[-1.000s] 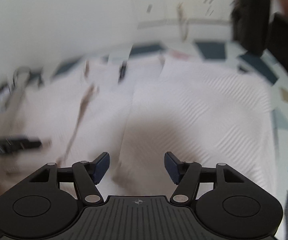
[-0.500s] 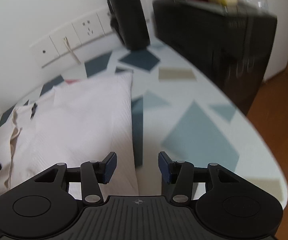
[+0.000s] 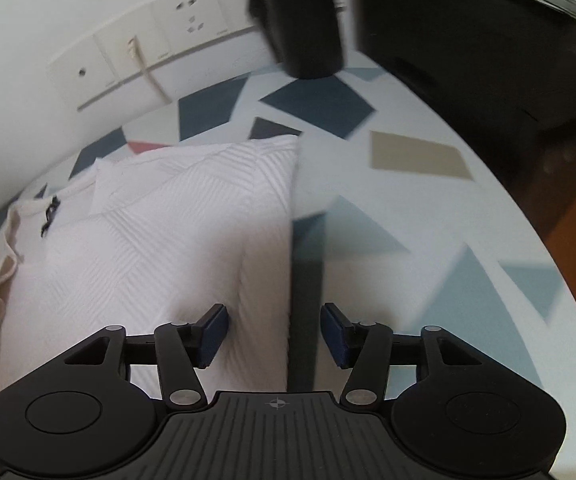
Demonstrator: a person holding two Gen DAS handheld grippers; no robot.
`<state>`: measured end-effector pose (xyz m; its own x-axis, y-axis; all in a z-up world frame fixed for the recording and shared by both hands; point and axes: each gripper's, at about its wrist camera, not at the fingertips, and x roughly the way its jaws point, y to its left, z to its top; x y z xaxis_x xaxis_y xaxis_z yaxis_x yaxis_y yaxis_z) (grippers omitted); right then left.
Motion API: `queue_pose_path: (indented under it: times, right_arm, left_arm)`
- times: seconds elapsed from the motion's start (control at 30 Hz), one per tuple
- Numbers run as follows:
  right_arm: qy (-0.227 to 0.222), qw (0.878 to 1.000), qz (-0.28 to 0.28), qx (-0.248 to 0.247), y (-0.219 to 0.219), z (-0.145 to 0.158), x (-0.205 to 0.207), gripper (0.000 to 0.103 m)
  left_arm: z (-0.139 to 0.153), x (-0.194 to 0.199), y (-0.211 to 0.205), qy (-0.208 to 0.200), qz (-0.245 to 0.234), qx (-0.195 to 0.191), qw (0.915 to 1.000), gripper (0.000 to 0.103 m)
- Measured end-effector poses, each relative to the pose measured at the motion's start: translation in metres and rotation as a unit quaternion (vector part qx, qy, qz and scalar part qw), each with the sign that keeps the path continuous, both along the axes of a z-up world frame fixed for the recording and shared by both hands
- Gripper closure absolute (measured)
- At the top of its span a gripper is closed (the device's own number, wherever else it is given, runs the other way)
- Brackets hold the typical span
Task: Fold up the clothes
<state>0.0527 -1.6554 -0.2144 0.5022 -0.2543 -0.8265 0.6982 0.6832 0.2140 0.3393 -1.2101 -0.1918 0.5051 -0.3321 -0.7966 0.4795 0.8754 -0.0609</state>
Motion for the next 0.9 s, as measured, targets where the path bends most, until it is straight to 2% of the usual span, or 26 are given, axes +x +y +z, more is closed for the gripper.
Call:
queue_pose_path:
  times: [0.1, 0.2, 0.33, 0.4, 0.43, 0.47, 0.5, 0.53, 0.63, 0.77, 0.9]
  right_arm:
    - [0.010, 1.000, 0.023, -0.018, -0.005, -0.002, 0.019, 0.044]
    - [0.013, 0.999, 0.021, -0.022, -0.014, -0.003, 0.031, 0.043]
    - [0.017, 0.999, 0.016, -0.026, -0.027, -0.004, 0.047, 0.043]
    - [0.022, 0.999, 0.017, -0.031, -0.030, -0.004, 0.055, 0.043]
    - [0.029, 0.998, 0.029, -0.037, -0.026, -0.003, 0.061, 0.053]
    - [0.036, 0.997, 0.043, -0.044, -0.021, -0.002, 0.066, 0.060]
    - [0.041, 0.996, 0.062, -0.052, -0.014, 0.000, 0.073, 0.078]
    - [0.045, 0.994, 0.082, -0.060, -0.006, 0.002, 0.079, 0.088]
    - [0.068, 0.982, 0.149, -0.097, 0.022, 0.006, 0.100, 0.089]
    - [0.101, 0.955, 0.223, -0.166, 0.062, 0.004, 0.126, 0.088]
    - [0.118, 0.932, 0.265, -0.219, 0.091, 0.000, 0.144, 0.089]
  left_arm:
    - [0.004, 0.022, 0.019, -0.012, 0.032, 0.000, 0.9994, 0.021]
    - [0.005, 0.049, 0.031, -0.019, 0.052, -0.005, 0.9984, 0.021]
    - [-0.003, 0.079, 0.021, -0.021, 0.042, 0.002, 0.9989, 0.021]
    - [-0.011, 0.088, 0.013, -0.006, 0.029, -0.001, 0.9996, 0.022]
    - [-0.014, 0.090, 0.008, 0.004, 0.022, -0.003, 0.9997, 0.038]
    - [-0.016, 0.089, 0.003, 0.004, 0.016, 0.003, 0.9999, 0.045]
    - [-0.016, 0.084, -0.003, 0.000, 0.005, 0.009, 1.0000, 0.077]
    - [-0.014, 0.079, -0.009, 0.000, -0.011, 0.009, 0.9999, 0.094]
    - [-0.014, 0.058, -0.029, -0.012, -0.043, 0.037, 0.9983, 0.094]
    - [-0.018, 0.027, -0.050, -0.043, -0.073, 0.069, 0.9940, 0.094]
    - [-0.022, 0.003, -0.068, -0.054, -0.088, 0.062, 0.9927, 0.094]
